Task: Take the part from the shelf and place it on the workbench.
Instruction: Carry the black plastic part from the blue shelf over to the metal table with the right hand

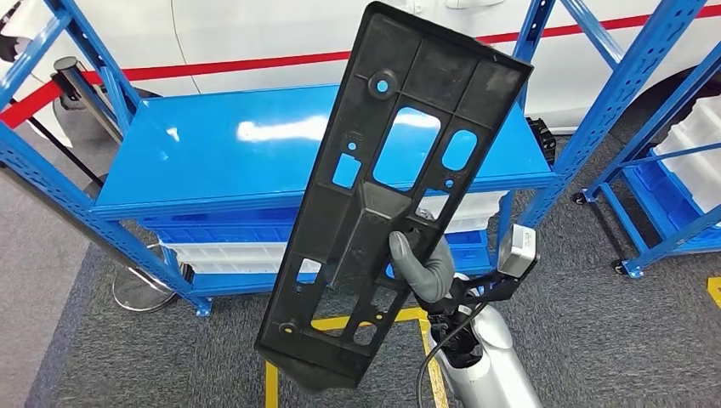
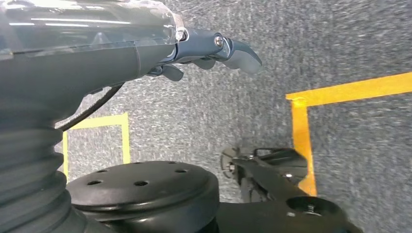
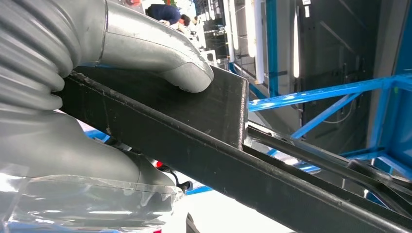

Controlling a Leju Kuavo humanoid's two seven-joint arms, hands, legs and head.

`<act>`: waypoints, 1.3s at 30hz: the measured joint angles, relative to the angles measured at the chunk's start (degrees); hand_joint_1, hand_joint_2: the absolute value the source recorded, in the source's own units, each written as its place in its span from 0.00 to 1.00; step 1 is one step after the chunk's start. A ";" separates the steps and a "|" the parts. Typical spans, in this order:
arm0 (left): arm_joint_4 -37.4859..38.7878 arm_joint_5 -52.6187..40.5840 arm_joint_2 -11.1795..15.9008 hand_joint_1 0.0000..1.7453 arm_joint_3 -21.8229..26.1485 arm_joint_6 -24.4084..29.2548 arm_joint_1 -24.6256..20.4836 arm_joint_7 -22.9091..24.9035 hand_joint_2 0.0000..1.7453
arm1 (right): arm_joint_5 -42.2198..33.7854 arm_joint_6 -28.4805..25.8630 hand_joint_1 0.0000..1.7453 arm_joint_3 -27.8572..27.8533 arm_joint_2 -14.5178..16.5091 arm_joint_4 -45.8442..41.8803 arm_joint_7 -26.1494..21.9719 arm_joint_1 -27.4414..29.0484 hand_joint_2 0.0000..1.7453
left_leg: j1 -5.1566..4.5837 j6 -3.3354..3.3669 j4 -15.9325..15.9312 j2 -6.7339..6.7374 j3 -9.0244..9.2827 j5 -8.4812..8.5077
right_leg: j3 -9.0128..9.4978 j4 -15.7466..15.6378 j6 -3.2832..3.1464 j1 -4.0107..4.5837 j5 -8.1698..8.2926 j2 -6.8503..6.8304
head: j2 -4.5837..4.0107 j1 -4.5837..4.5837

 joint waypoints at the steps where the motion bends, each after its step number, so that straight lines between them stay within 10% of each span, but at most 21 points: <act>1: 0.00 -0.10 0.05 0.00 -0.02 -0.01 -0.04 0.02 1.00 | 0.00 0.01 1.00 -0.01 0.00 0.02 -0.01 0.03 1.00 | 0.01 0.12 -2.96 -0.02 2.43 1.58 | -0.53 0.03 0.12 0.01 0.43 0.05 | 0.00 -0.01; 4: 0.00 -0.25 0.21 0.00 -0.09 -0.04 -0.29 0.10 1.00 | -0.01 0.04 1.00 -0.04 0.02 -0.02 -0.03 0.00 1.00 | -0.29 0.93 -14.52 -0.29 10.09 3.31 | -1.40 0.00 0.87 0.02 1.55 0.11 | 0.01 0.02; 8: 0.00 -0.35 0.27 0.00 -0.09 -0.05 -0.29 0.22 1.00 | -0.01 0.17 1.00 -0.16 0.12 -0.02 -0.05 0.08 1.00 | -0.63 2.28 -17.14 -0.30 10.74 4.22 | -1.69 -0.48 2.31 -0.17 2.66 0.12 | 0.01 0.01; 14: 0.00 -0.38 0.31 0.00 -0.09 -0.22 -0.32 0.34 1.00 | -0.04 0.24 1.00 -0.44 0.10 0.13 -0.04 0.55 1.00 | -0.66 3.67 -17.12 0.15 7.39 7.08 | -6.22 14.76 2.93 -0.18 -7.79 0.24 | 0.01 0.15; 16: 0.00 -0.27 0.32 0.00 -0.09 -0.21 -0.27 0.33 1.00 | -0.04 0.28 1.00 -0.47 0.11 0.24 -0.04 0.59 1.00 | -0.76 3.55 -16.45 0.17 5.93 7.68 | -3.75 13.44 2.84 -0.17 -5.86 0.24 | 0.00 0.15; 20: 0.00 -0.22 0.33 0.00 -0.09 -0.16 -0.26 0.33 1.00 | -0.05 0.40 1.00 -0.50 0.25 0.23 -0.03 0.43 1.00 | -0.93 2.72 -15.10 0.10 4.03 8.47 | 4.61 1.12 2.02 0.29 -4.01 0.28 | 0.01 0.13; 24: 0.00 -0.21 0.38 0.00 -0.08 -0.11 -0.18 0.32 1.00 | -0.09 0.47 1.00 -0.56 0.37 0.26 -0.03 0.35 1.00 | -0.80 1.32 -14.36 -0.01 3.10 8.29 | 3.86 -0.01 0.62 0.27 -3.02 0.19 | 0.01 0.09; 29: 0.00 -0.20 0.44 0.00 -0.07 -0.12 -0.05 0.29 1.00 | -0.13 0.51 1.00 -0.60 0.80 0.29 -0.01 0.33 1.00 | -0.19 0.09 -0.71 -0.12 -0.41 -1.75 | 1.01 -0.09 -0.34 0.21 -0.52 -0.02 | 0.00 -0.12; 31: 0.00 -0.22 0.48 0.00 -0.08 -0.13 -0.06 0.17 1.00 | -0.13 0.54 1.00 -0.61 0.80 0.29 0.04 0.36 1.00 | -0.09 0.07 -0.96 -0.16 1.60 -0.10 | -0.36 0.02 -0.14 0.21 0.49 0.18 | 0.01 -0.13; 35: 0.00 -0.45 0.64 0.00 -0.10 -0.22 -0.18 -0.21 1.00 | -0.09 0.69 1.00 -0.70 0.85 0.16 0.14 0.40 1.00 | -0.20 1.12 -14.85 -2.02 11.25 2.56 | -2.20 0.04 0.82 0.20 2.47 1.10 | 0.00 -0.10; 39: 0.00 -0.61 0.66 0.00 -0.11 -0.40 -0.20 -0.41 1.00 | 0.14 1.03 1.00 -0.80 0.86 0.11 0.16 0.68 1.00 | -0.26 2.33 -17.47 -1.38 11.83 3.38 | -2.76 -0.04 2.20 0.05 3.45 1.96 | 0.00 -0.07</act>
